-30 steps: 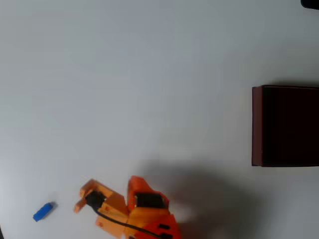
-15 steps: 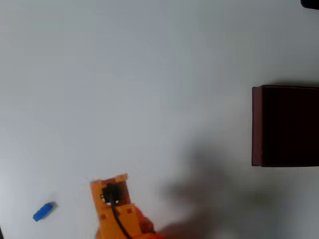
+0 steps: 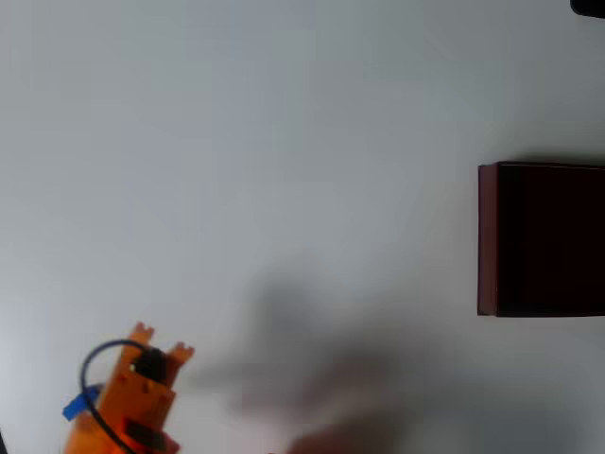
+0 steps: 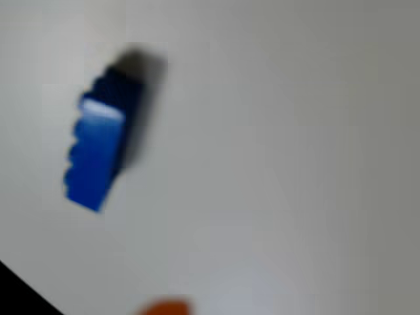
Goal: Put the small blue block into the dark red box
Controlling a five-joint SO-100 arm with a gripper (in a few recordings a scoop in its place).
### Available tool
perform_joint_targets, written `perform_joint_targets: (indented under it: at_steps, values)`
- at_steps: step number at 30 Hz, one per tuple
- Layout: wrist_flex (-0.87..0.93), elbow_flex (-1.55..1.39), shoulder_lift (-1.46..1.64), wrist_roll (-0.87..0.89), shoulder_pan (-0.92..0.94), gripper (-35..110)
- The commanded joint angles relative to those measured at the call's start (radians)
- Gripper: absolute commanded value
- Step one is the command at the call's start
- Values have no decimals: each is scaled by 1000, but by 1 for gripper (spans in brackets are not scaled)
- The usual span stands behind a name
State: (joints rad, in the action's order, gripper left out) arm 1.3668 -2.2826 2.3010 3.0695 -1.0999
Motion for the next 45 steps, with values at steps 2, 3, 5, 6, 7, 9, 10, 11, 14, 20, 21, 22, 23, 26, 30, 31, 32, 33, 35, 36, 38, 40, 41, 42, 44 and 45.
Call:
perform_joint_targets:
  at_steps: [2, 3, 5, 6, 7, 9, 10, 11, 14, 20, 21, 22, 23, 26, 30, 31, 32, 33, 35, 36, 38, 40, 41, 42, 44, 45]
  values:
    - [-71, 118, -170, 141, -41, 27]
    - [-55, 167, -215, 152, -41, 27]
    - [-41, 244, -281, 166, -38, 27]
    - [-51, 261, -301, 170, -35, 27]
    - [-67, 264, -316, 184, -35, 27]
    - [-101, 245, -328, 201, -38, 27]
    - [-117, 233, -331, 215, -43, 27]
    - [-129, 224, -336, 233, -51, 27]
    - [-146, 213, -351, 284, -74, 27]
    - [-204, 167, -370, 383, -124, 28]
    - [-221, 155, -373, 391, -127, 28]
    - [-236, 143, -373, 400, -133, 28]
    - [-250, 133, -373, 420, -141, 28]
    - [-282, 118, -388, 451, -156, 28]
    - [-347, 95, -422, 459, -158, 28]
    - [-370, 84, -431, 462, -160, 28]
    - [-393, 75, -439, 462, -158, 28]
    - [-411, 69, -449, 462, -158, 28]
    - [-436, 61, -468, 459, -156, 28]
    - [-445, 58, -472, 459, -155, 28]
    - [-460, 46, -479, 457, -150, 28]
    - [-480, 32, -479, 446, -141, 28]
    - [-488, 28, -480, 443, -137, 28]
    - [-499, 20, -482, 440, -135, 28]
    - [-525, -3, -483, 439, -130, 28]
    - [-546, -18, -483, 442, -130, 28]
